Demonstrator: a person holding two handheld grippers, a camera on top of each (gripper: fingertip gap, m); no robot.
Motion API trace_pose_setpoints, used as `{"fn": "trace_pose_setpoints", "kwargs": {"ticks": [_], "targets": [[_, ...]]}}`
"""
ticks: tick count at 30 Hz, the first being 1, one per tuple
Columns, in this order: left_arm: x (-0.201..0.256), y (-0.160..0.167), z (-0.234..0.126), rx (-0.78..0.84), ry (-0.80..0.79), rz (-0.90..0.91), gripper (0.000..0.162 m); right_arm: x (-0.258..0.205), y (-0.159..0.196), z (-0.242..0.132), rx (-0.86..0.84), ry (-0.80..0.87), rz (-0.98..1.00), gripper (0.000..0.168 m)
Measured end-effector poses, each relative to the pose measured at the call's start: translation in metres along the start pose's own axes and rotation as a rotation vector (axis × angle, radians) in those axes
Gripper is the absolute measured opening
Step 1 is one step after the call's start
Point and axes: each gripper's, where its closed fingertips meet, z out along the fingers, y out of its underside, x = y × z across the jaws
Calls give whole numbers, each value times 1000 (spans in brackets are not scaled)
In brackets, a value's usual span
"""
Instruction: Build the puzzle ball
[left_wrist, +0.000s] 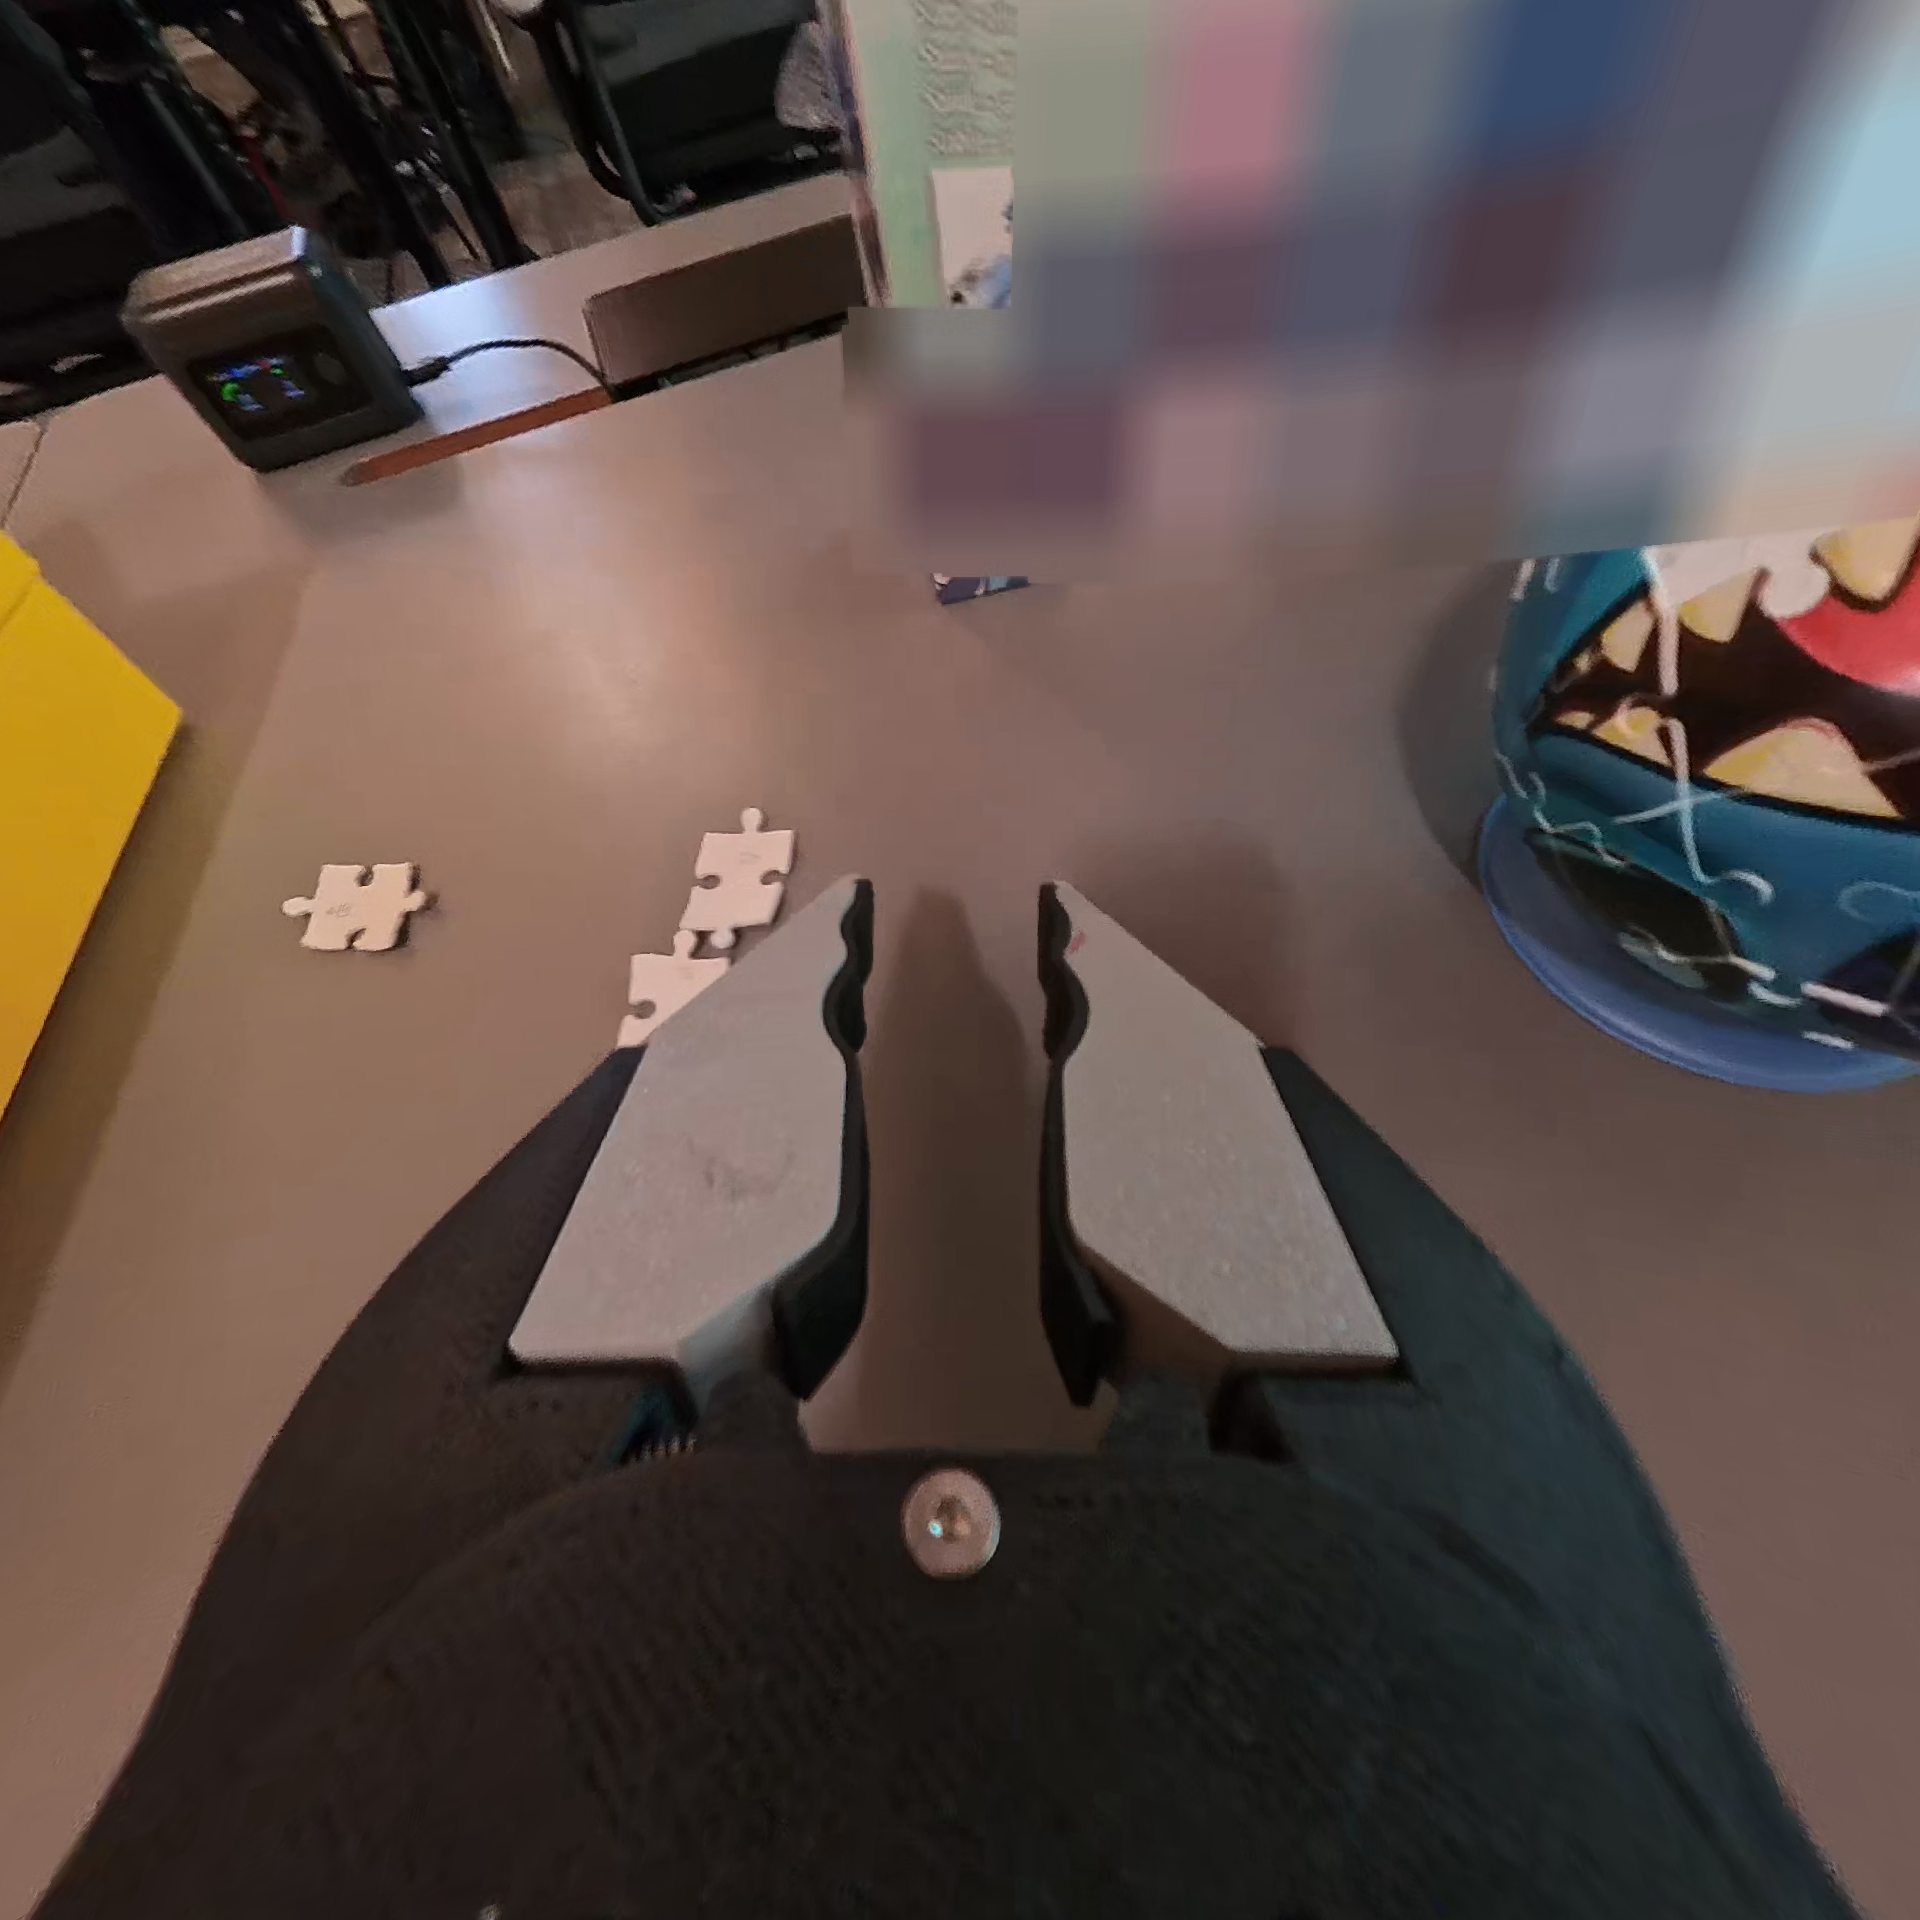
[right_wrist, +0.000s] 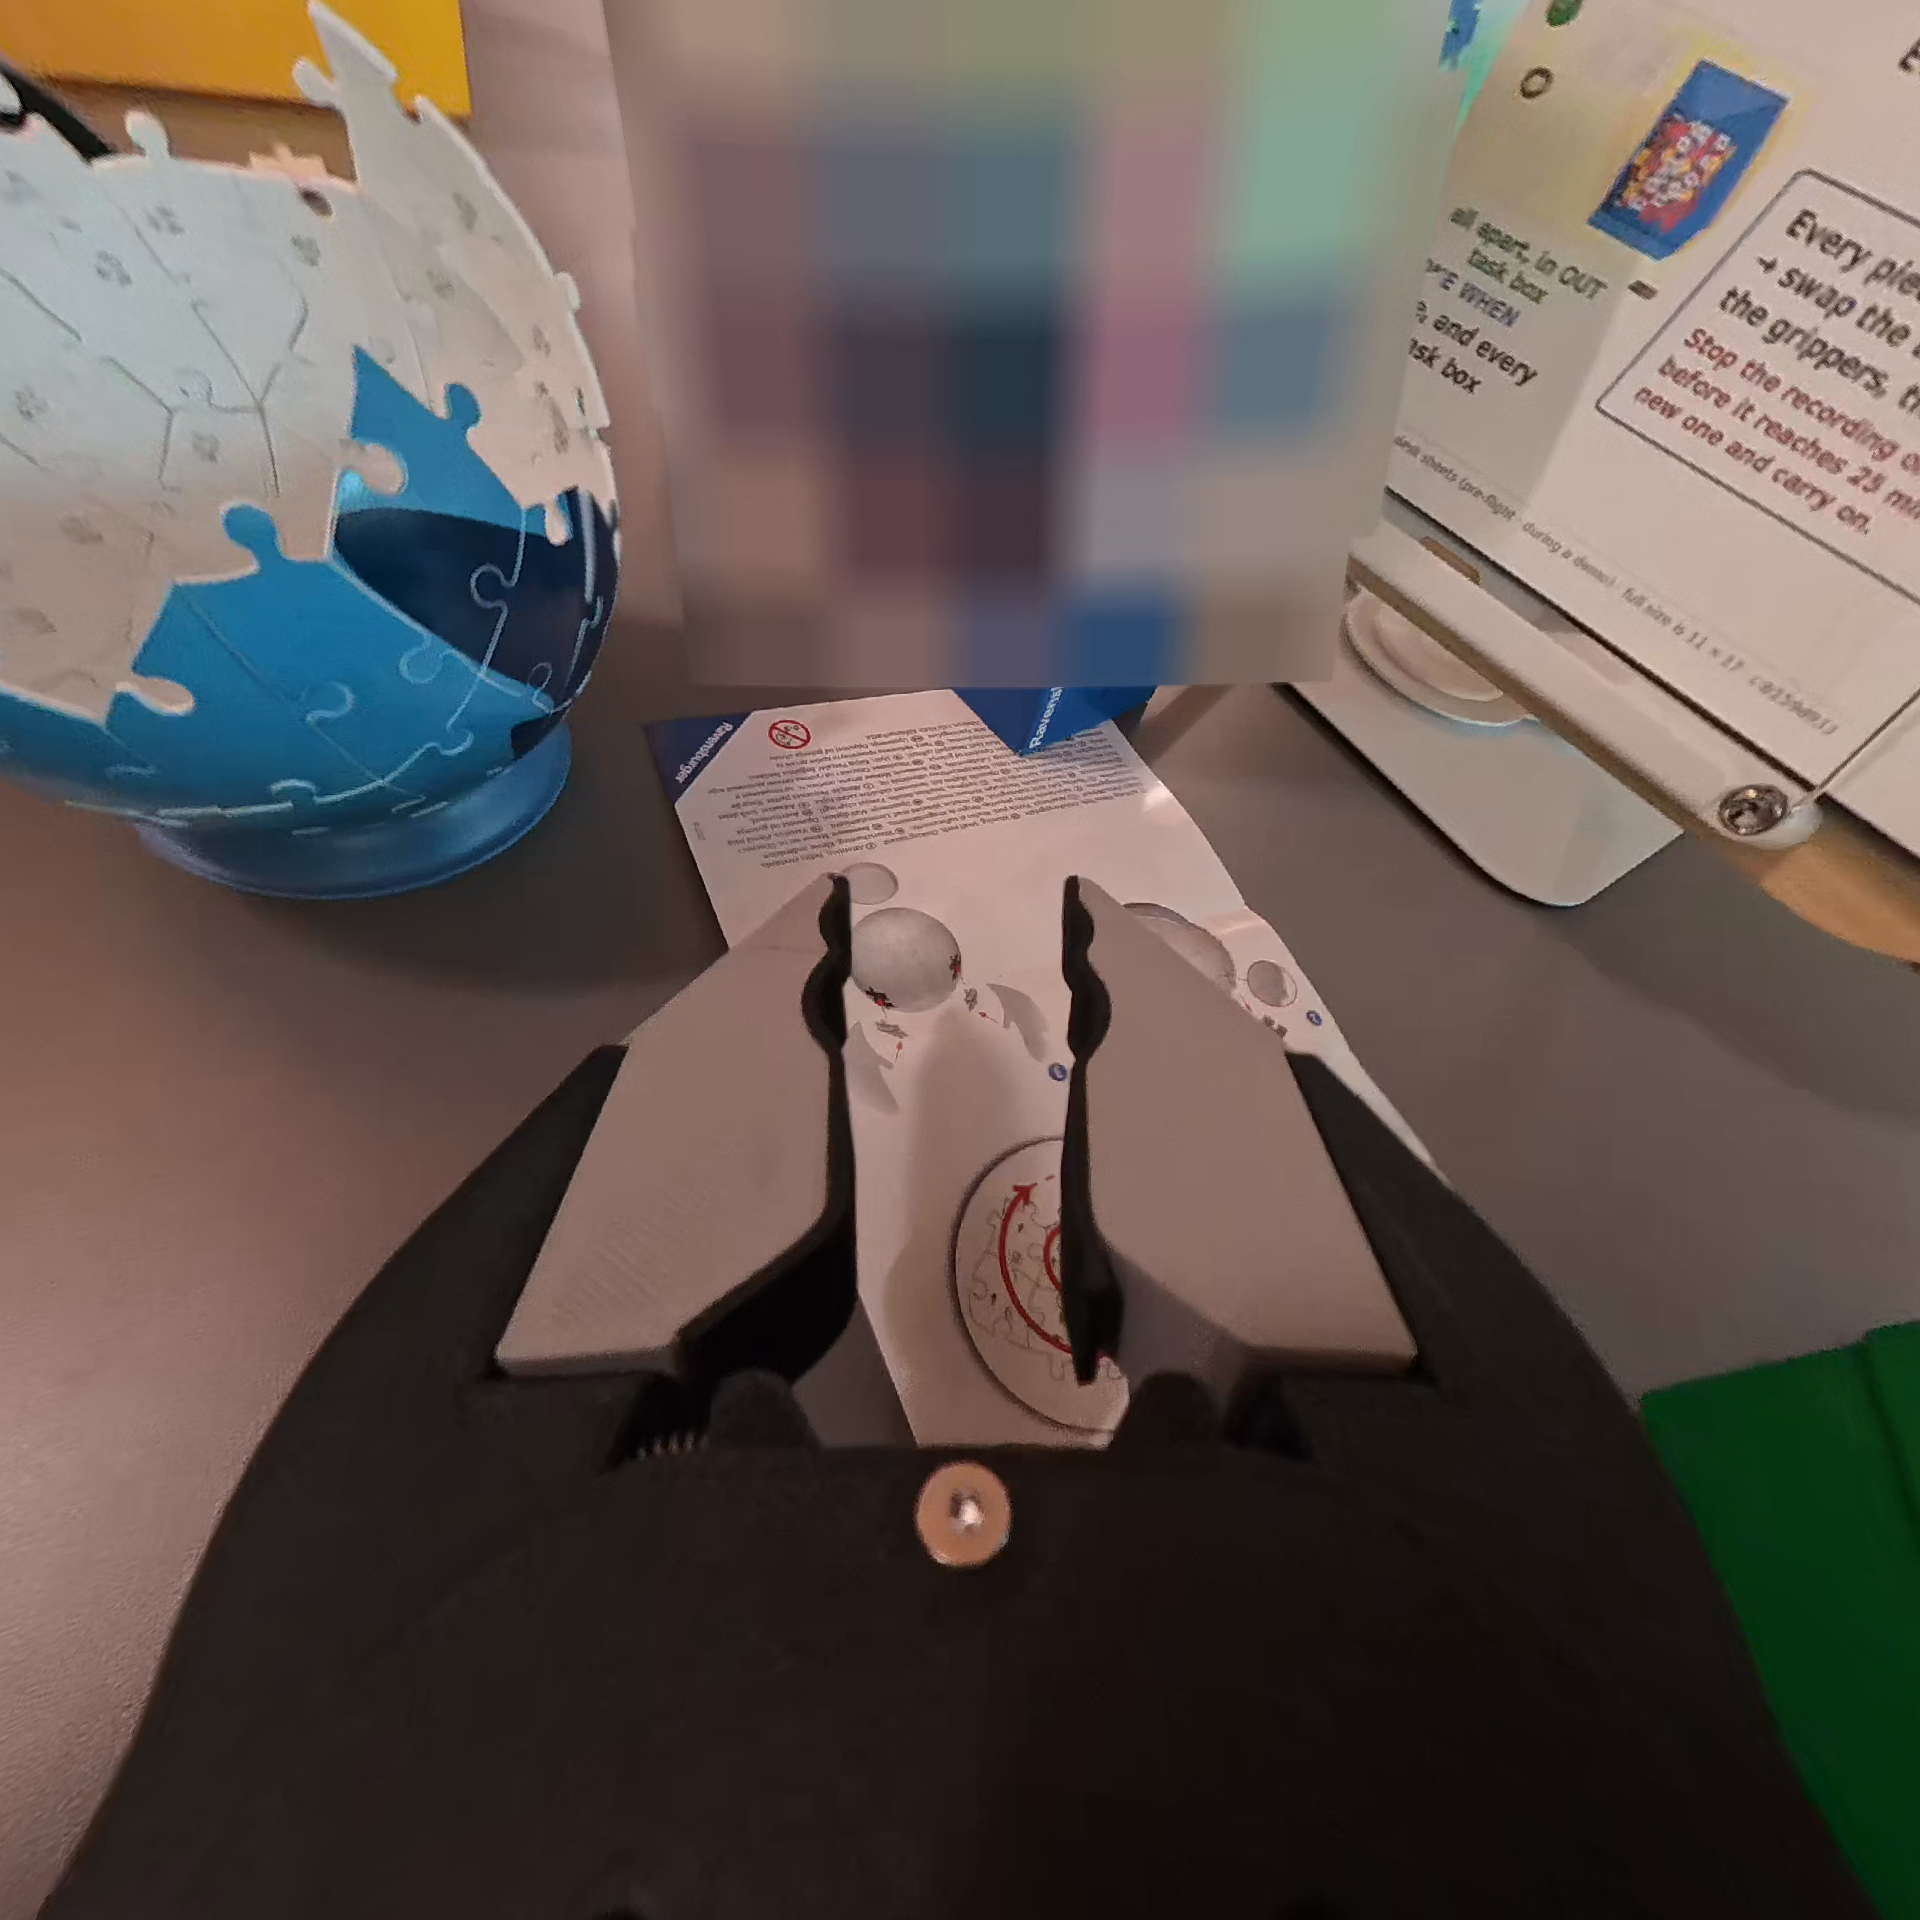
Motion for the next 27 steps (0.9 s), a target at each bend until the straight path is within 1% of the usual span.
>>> {"fn": "trace_pose_setpoints", "kwargs": {"ticks": [3, 5, 7, 9, 11, 13, 15, 17, 21, 25, 27], "targets": [[4, 2, 1, -13, -16, 46, 27, 0, -1, -3, 15, -51, 87, 41], [-6, 3, -3, -11, -71, 28, 27, 0, -3, -6, 33, -87, 137, 43], [-24, 3, -13, 22, -122, -57, 27, -2, -6, -10, 51, -119, 175, 43], [-37, 1, -25, 90, -103, -193, 33, -6, -11, -12, 66, -152, 202, 44], [-49, 2, -37, 142, -77, -287, 36, -13, -17, -13, 78, -182, 211, 44], [-60, 5, -43, 162, -66, -340, 38, -25, -20, -13, 74, -212, 197, 44], [-63, 7, -43, 151, -34, -364, 39, -36, -21, -11, 56, -229, 159, 44], [-59, 8, -41, 142, -3, -363, 42, -47, -17, -8, 36, -246, 107, 44], [-45, 7, -40, 123, -2, -276, 42, -62, -6, -3, -4, -293, 16, 42], [-34, 8, -38, 97, -2, -192, 42, -65, -10, -4, 14, -328, 30, 40], [-32, 10, -35, 78, 9, -184, 42, -64, -9, -3, 3, -347, 63, 43]]}}
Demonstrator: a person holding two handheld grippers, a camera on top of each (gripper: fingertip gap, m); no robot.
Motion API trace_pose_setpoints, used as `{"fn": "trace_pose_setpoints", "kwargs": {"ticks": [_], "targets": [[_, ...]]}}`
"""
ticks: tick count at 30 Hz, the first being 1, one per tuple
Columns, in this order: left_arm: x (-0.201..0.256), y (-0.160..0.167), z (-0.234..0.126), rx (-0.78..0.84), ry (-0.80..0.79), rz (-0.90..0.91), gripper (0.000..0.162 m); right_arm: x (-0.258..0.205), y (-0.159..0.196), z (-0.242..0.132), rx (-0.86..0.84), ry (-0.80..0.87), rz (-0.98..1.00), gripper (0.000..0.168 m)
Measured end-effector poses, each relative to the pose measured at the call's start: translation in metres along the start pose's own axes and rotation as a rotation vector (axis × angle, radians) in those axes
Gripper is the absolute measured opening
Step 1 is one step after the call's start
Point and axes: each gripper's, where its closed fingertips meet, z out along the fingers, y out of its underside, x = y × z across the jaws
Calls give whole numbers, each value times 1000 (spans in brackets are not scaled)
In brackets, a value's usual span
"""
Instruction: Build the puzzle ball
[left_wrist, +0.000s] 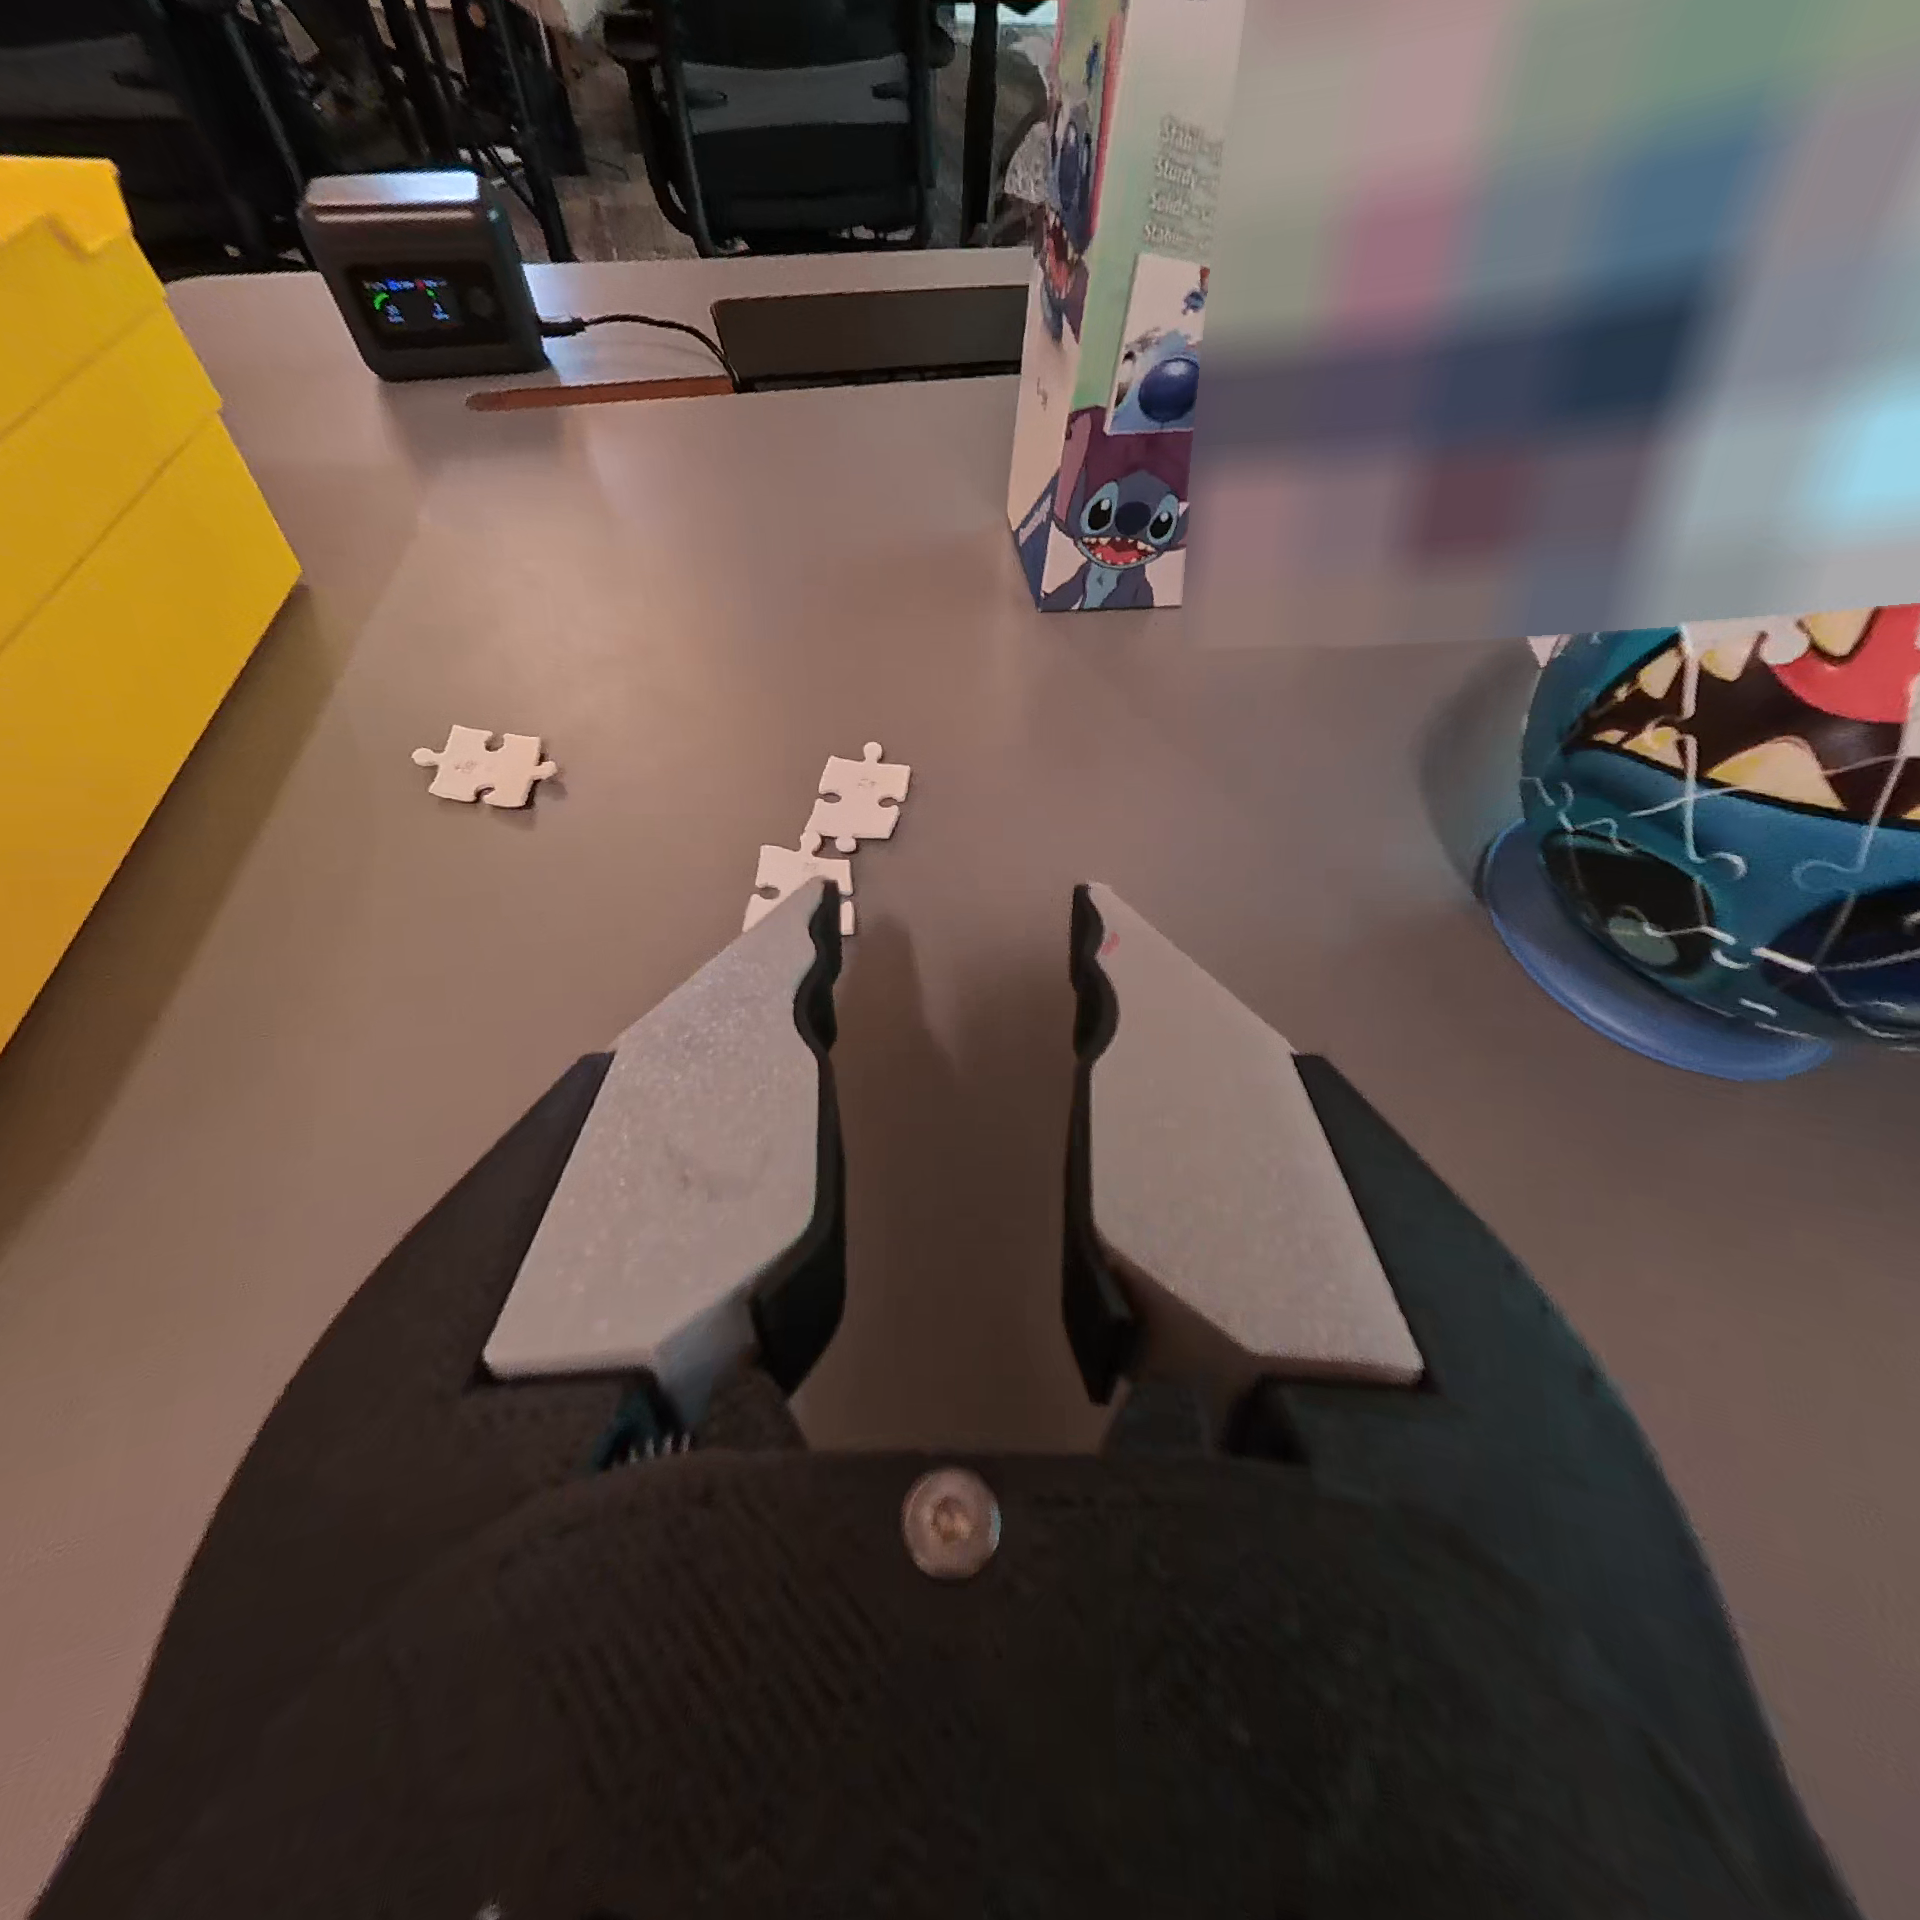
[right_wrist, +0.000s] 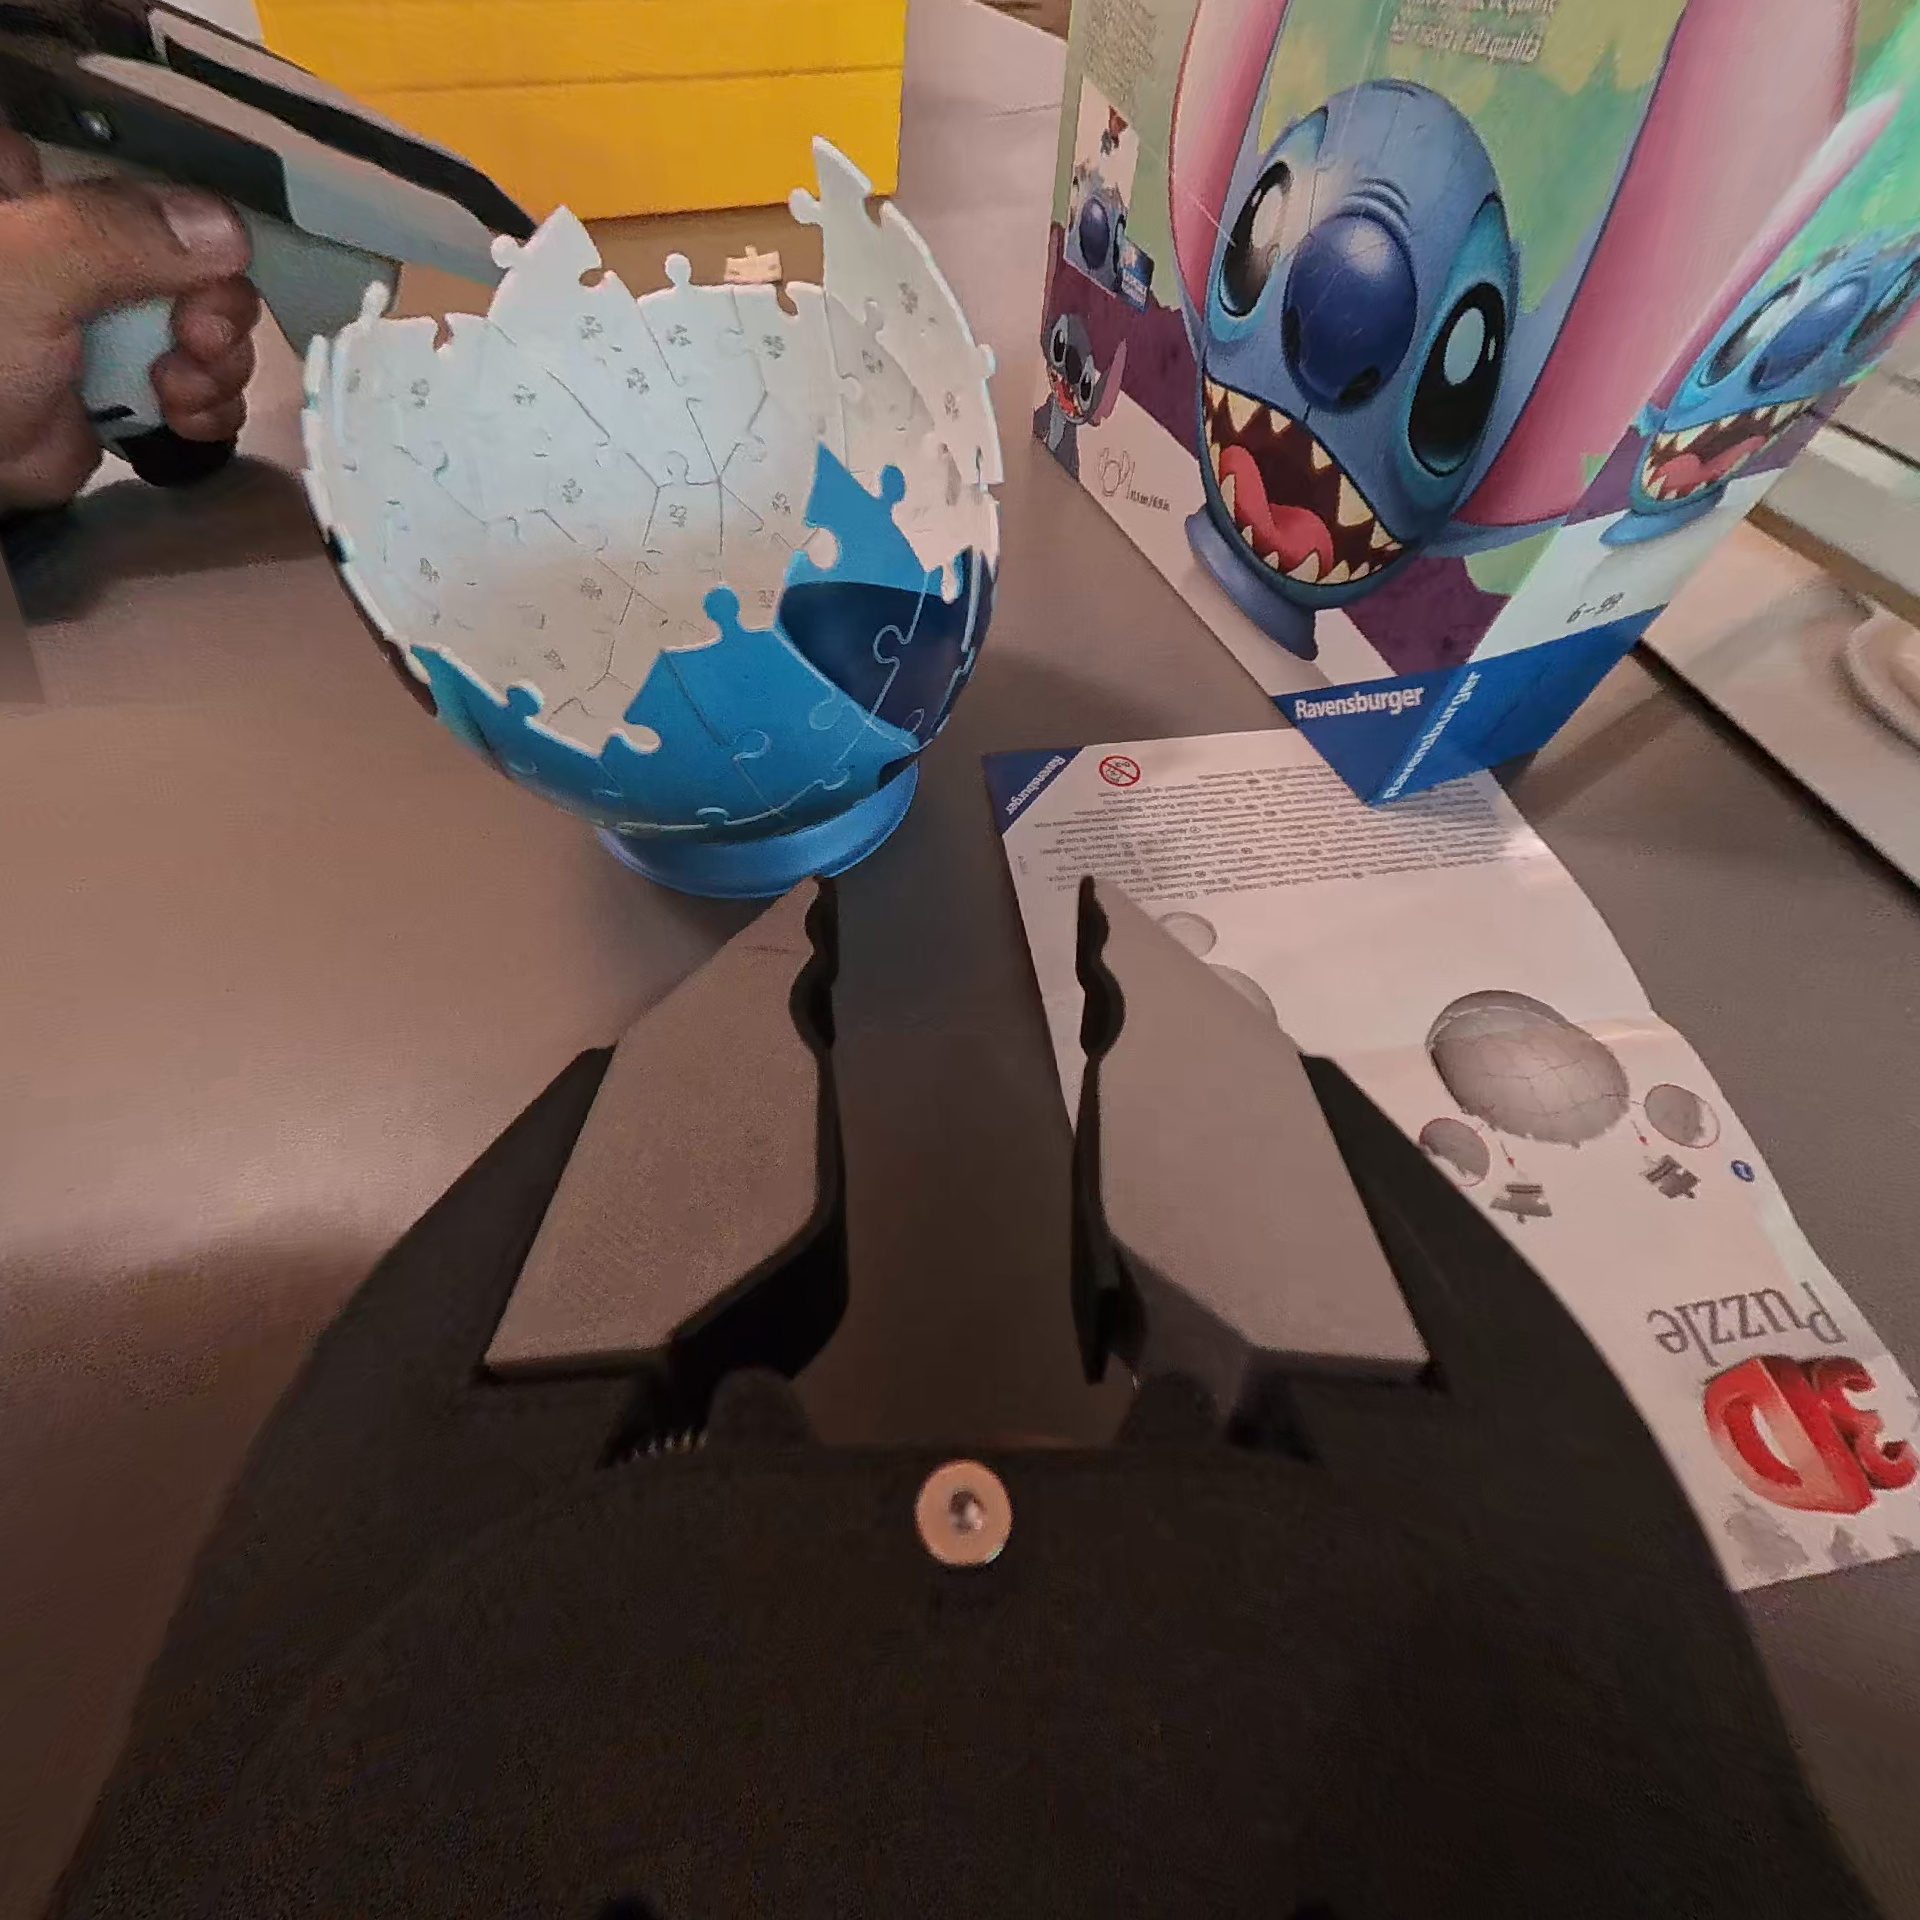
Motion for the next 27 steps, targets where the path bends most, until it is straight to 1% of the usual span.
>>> {"fn": "trace_pose_setpoints", "kwargs": {"ticks": [4, 9, 15, 17, 20, 23, 27], "targets": [[3, 0, 3, -6, 38, -13, 41, 1, -6, -2, 44, -56, 81, 44], [9, -8, 7, 30, 79, 15, 32, -2, -15, -7, 110, -140, 157, 42], [12, -4, 15, -11, 88, 46, 31, 1, -20, -12, 161, -176, 221, 43], [12, -4, 14, -9, 70, 68, 34, -4, -20, -14, 164, -183, 213, 43], [13, -4, 12, -2, 47, 99, 33, -13, -18, -11, 137, -183, 164, 43], [11, -4, 13, -6, 36, 92, 32, -15, -20, -6, 130, -145, 98, 42], [10, -5, 11, 2, 48, 68, 33, -12, -19, -1, 111, -117, 66, 42]]}}
